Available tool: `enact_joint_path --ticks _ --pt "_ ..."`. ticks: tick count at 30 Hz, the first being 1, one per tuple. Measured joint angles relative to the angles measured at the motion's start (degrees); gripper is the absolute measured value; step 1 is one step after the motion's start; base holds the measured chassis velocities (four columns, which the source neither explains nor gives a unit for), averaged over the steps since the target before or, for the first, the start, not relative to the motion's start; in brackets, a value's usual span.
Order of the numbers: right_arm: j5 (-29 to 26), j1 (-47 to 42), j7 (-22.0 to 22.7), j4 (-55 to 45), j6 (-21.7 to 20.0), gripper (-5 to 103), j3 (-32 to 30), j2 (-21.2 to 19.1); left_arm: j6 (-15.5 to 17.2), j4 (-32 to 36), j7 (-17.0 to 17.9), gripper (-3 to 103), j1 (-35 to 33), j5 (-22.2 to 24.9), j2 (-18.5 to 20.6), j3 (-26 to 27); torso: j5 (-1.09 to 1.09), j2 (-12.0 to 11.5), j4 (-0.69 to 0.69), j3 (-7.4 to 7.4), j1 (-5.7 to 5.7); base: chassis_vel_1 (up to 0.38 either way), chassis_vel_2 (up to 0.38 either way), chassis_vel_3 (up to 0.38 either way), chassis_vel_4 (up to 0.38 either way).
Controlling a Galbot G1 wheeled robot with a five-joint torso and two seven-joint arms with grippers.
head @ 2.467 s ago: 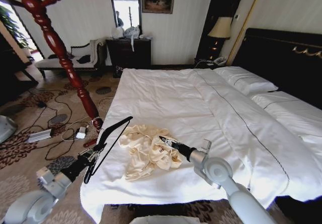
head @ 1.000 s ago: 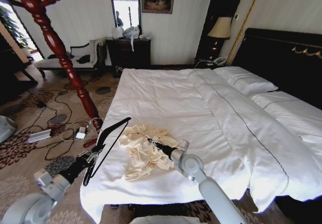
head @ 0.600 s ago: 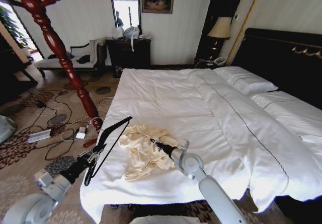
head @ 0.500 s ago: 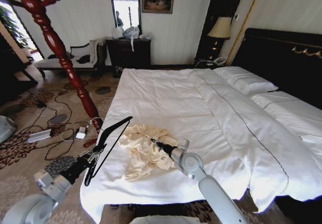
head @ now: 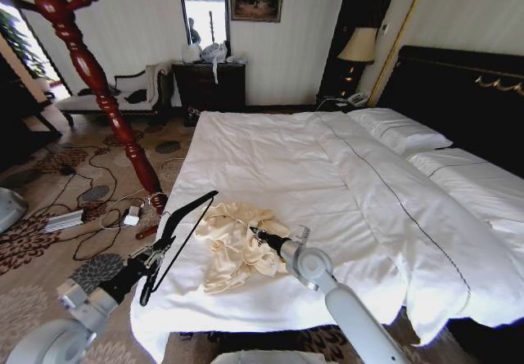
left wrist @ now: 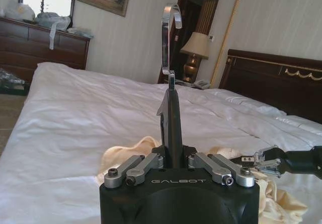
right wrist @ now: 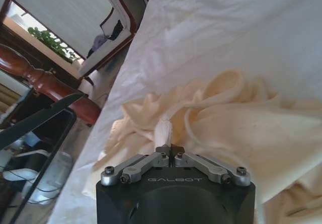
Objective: Pick up the clothes from the bed and hang them on the clothes hanger.
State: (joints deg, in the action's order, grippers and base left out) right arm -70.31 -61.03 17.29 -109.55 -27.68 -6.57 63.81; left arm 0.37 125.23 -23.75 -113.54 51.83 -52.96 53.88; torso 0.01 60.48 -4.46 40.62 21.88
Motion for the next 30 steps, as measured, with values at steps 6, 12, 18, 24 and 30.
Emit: enact_joint_path --ticks 6,12,18,24,30 --pt "5.12 -1.01 -0.21 -2.96 -1.03 0 -3.52 -7.32 -3.99 -1.64 -3.25 15 -2.26 1.08 2.62 -0.37 0.0 0.0 -0.01 0.0 0.0 0.0 0.0 0.0 0.0" --pt "9.04 -2.52 -2.24 -5.95 -0.52 0 -7.66 -12.76 -3.03 -0.16 -4.06 15 -2.98 4.67 5.02 -1.16 0.0 0.0 -0.02 0.0 0.0 0.0 0.0 0.0 0.0" --pt "16.07 -4.67 -5.4 -8.94 2.25 0 -13.06 -18.63 -1.04 3.09 -5.88 15 -3.93 6.06 9.25 -5.08 0.01 0.0 0.0 0.0 0.0 0.0 0.0 0.0 0.0" --pt "27.21 -7.04 -9.75 -11.46 6.22 0 -18.73 -26.46 0.18 3.1 -5.87 15 -0.9 6.58 12.47 -8.19 0.0 0.0 0.0 0.0 0.0 0.0 0.0 0.0 0.0" --pt "34.54 -13.81 -14.39 -14.74 10.38 0 -28.03 -36.35 1.47 2.85 -5.33 15 2.5 9.15 14.15 -10.04 -0.02 0.0 -0.02 0.0 -0.01 0.0 0.0 0.0 0.0"
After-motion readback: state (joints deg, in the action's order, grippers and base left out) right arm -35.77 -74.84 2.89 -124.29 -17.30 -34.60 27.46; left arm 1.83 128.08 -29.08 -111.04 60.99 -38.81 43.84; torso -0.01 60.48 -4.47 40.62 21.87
